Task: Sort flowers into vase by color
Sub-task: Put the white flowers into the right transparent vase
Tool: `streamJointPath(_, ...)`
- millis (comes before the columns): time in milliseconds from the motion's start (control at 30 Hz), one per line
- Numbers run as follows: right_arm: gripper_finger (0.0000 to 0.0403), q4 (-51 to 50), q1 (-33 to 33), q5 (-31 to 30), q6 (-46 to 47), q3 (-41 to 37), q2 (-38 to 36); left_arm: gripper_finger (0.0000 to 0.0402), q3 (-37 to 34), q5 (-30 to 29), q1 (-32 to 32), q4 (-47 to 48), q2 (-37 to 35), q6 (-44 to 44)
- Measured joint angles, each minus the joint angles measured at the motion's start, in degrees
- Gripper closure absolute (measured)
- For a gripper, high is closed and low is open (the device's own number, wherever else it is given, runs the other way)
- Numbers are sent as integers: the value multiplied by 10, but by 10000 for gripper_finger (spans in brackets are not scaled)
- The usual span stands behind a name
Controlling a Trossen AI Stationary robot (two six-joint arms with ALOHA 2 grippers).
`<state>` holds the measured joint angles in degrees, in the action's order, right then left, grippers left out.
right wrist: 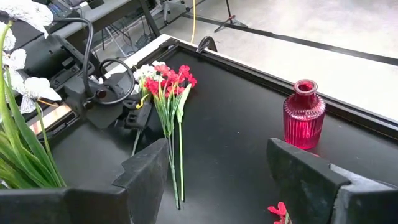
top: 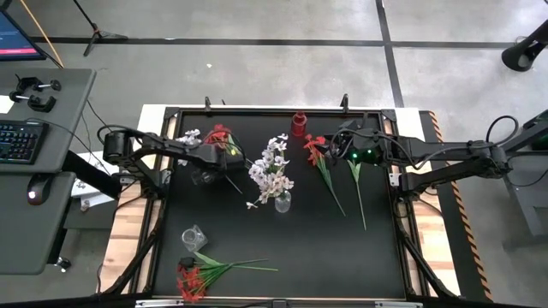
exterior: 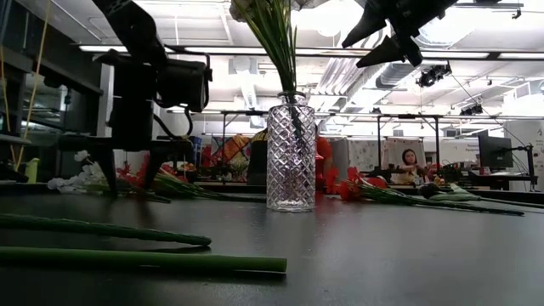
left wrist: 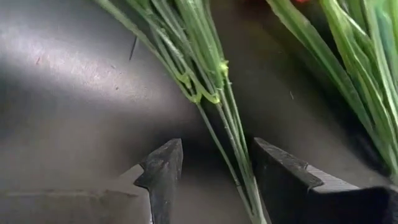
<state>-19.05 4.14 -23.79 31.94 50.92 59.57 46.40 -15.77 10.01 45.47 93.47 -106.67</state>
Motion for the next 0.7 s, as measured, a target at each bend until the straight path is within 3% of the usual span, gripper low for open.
streamJointPath(467, 142, 0, 0, 0, -22, 0, 0, 218, -1, -8, -1, -6, 0, 5)
streamJointPath(700, 142, 0, 0, 0, -45, 0, 0, 218, -1, -5, -14, 6, 1, -120)
